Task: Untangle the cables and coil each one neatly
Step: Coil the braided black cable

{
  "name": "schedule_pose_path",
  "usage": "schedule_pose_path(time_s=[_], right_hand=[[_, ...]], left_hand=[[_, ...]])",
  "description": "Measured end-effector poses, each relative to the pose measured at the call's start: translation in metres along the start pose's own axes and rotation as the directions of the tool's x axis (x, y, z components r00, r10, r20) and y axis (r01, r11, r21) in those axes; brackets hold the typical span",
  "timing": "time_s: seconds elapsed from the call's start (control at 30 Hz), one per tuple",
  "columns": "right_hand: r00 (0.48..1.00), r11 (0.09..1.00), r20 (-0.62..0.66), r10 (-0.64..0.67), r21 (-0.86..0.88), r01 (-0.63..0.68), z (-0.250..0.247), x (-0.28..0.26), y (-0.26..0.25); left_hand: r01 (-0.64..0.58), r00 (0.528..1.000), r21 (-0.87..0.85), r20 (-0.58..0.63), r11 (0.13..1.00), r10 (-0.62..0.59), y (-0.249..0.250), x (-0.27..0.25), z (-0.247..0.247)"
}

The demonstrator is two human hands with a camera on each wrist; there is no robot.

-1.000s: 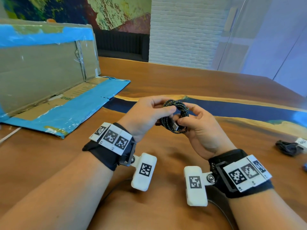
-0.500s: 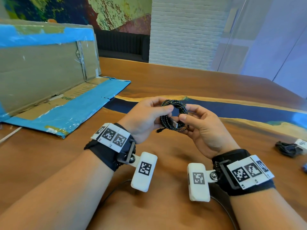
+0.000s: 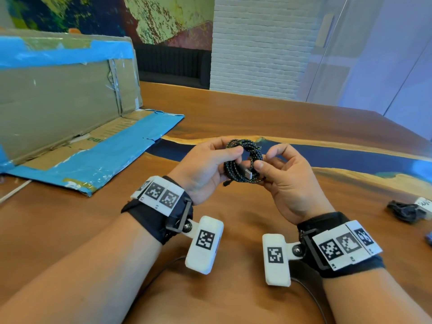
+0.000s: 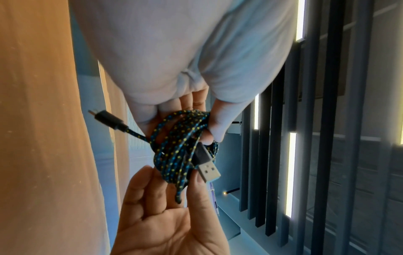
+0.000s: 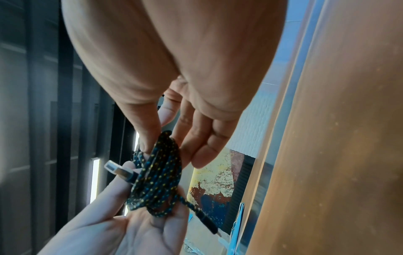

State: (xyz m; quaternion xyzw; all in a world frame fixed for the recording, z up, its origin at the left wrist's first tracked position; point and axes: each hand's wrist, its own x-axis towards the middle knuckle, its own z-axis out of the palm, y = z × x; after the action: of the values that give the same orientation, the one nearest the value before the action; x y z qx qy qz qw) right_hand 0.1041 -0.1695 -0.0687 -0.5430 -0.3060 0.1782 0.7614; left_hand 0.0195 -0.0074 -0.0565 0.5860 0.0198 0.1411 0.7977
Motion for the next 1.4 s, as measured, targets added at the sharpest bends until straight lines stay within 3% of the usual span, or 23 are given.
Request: schedule_pose_path(time_s=[0.23, 0.47, 0.67, 0.83, 0.93, 1.23, 1.4], right_hand=[[0.994, 0.962, -0.022, -0.102, -0.258, 0.093, -0.002, 0.000, 0.002], [0.997, 0.919, -0.020, -0.077, -0.389, 0.063, 0.007, -0.004, -0.002], [0.992, 0.940, -0.122, -0.031, -0.342, -0.012, 0.010, -0.003, 0.004], [0.995, 0.995, -0.003, 0.102, 0.008, -0.102, 0.017, -0.006, -0.004], [0.987, 0.978, -0.022, 0.162, 0.134, -0.157, 0.022, -0.007, -0.005], [0.980, 0.989, -0.134, 0.148, 0.006, -0.149, 0.015, -0.002, -0.010], [0.992, 0.993, -0.043, 0.115, -0.007, -0.115, 0.011, -0.003, -0.013]], left_hand=[[-0.013, 0.998, -0.019, -0.062, 1.000, 0.012, 0.000, 0.002, 0.000], [-0.086, 0.994, 0.021, -0.059, 0.996, 0.088, 0.000, 0.001, 0.001], [-0.161, 0.986, 0.036, -0.033, 0.986, 0.162, 0.003, -0.001, 0.003], [-0.220, 0.962, 0.131, -0.134, 0.967, 0.237, 0.003, 0.004, 0.001], [-0.236, 0.948, 0.250, -0.151, 0.939, 0.279, 0.000, 0.004, 0.002], [-0.294, 0.911, 0.420, -0.148, 0.858, 0.385, -0.003, 0.007, -0.006], [-0.298, 0.893, 0.391, -0.207, 0.871, 0.399, -0.002, 0.010, -0.012]])
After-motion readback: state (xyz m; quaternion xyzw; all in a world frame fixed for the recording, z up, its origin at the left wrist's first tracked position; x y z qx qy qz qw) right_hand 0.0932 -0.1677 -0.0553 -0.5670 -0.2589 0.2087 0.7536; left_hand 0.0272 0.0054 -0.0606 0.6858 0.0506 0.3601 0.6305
